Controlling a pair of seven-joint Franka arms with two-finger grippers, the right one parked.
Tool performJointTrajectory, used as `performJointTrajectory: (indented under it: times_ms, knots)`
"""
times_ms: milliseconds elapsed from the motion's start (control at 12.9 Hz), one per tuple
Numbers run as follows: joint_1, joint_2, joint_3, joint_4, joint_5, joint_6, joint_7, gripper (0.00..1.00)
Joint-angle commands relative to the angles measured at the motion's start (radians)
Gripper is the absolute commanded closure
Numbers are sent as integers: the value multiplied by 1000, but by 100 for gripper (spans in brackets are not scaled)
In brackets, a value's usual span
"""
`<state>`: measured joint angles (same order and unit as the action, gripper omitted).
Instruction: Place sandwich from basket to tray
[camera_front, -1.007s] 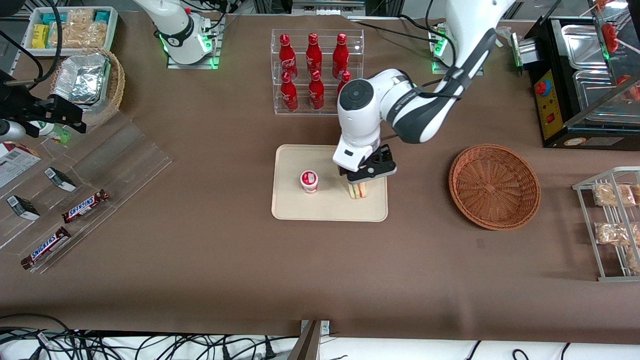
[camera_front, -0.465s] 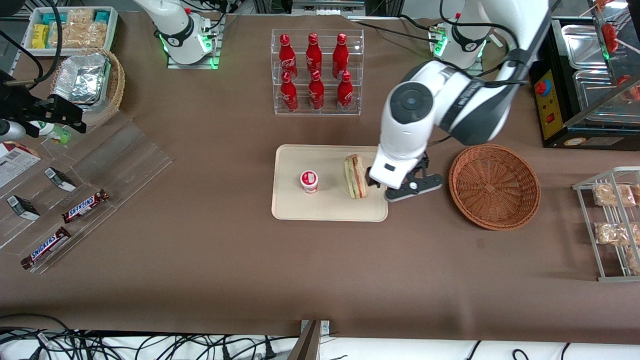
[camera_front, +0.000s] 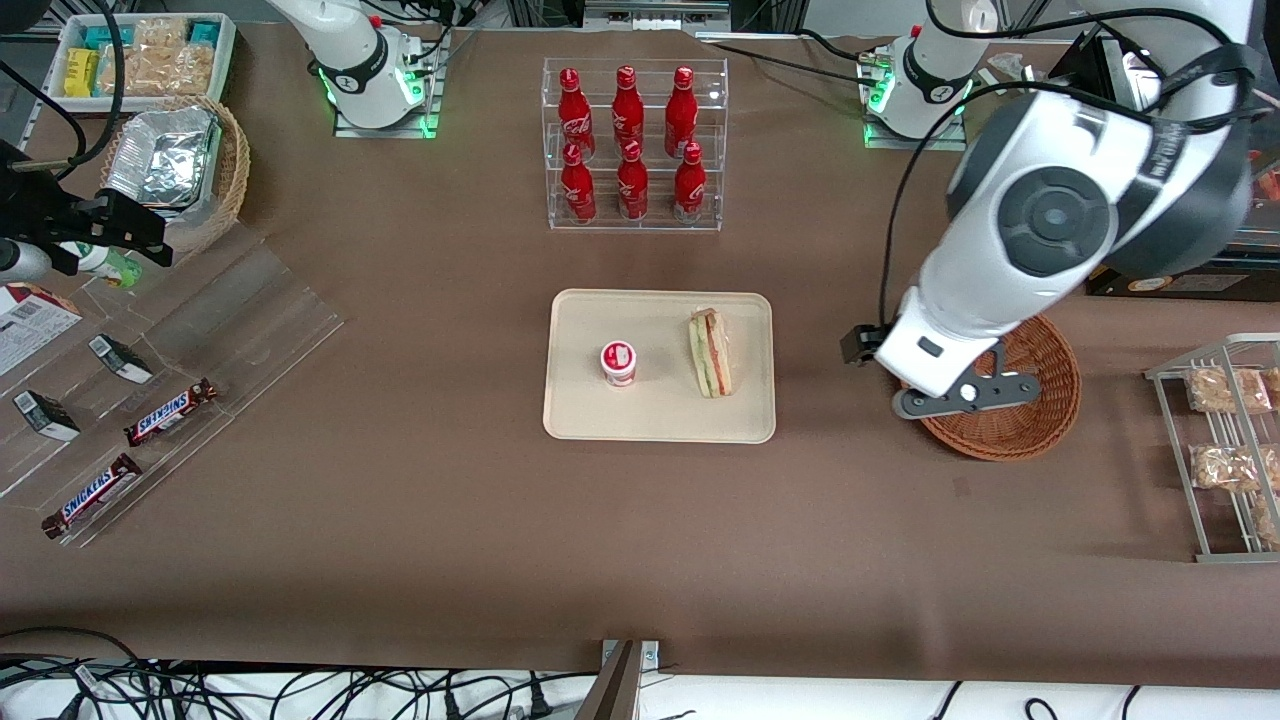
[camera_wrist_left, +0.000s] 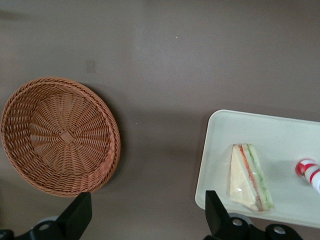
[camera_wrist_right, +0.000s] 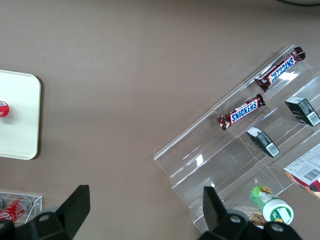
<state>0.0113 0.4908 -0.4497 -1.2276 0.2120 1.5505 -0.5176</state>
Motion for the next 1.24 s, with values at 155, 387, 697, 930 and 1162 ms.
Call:
performJointTrajectory:
  times_ms: [155, 387, 697, 930, 1162]
  knots:
    - [-10, 5, 178, 92, -158, -116, 308, 0]
    - [-23, -24, 265, 115, -175, -153, 402, 0]
    - [-50, -32, 332, 119, -177, -153, 445, 0]
    - [-60, -32, 336, 119, -139, -153, 445, 0]
    - [-60, -32, 327, 115, -135, -153, 442, 0]
